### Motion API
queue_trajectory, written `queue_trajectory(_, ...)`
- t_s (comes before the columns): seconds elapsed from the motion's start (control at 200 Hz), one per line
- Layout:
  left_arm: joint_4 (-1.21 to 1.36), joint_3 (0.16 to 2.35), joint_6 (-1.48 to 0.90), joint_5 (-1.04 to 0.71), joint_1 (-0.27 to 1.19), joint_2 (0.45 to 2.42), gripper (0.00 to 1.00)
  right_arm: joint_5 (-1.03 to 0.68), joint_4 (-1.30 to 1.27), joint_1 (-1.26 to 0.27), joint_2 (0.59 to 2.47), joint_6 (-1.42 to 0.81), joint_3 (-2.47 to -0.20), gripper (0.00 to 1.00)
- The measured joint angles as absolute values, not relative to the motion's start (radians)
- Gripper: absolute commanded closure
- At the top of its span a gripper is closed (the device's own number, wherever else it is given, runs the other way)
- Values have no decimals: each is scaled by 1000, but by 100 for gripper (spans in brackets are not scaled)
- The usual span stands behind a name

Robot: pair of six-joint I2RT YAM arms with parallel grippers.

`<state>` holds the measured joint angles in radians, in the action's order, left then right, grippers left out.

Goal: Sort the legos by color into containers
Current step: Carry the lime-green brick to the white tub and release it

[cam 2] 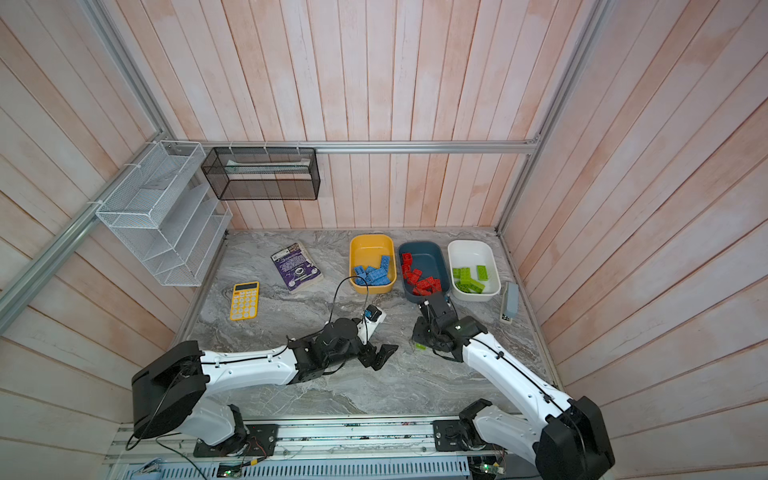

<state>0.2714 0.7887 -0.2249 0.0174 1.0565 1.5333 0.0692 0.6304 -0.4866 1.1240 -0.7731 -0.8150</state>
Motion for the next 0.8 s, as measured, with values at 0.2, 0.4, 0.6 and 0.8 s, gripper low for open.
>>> queue_trajectory(0.2,245,892,-205,18,1047,1540,4,26,592,-228,1224,-653,-1036,80)
queue_trajectory(0.4,244,1017,-194,1,1021,1634,4,-56,485,-1,1345,-621,-1126,80)
queue_trajectory(0.6,240,1107,-193,-39,987,1750,4,-114,361,104,1512,-632,-1127,79)
queue_trajectory(0.8,237,1194,-186,-73,957,1843,4,-123,291,131,1682,-632,-1172,76)
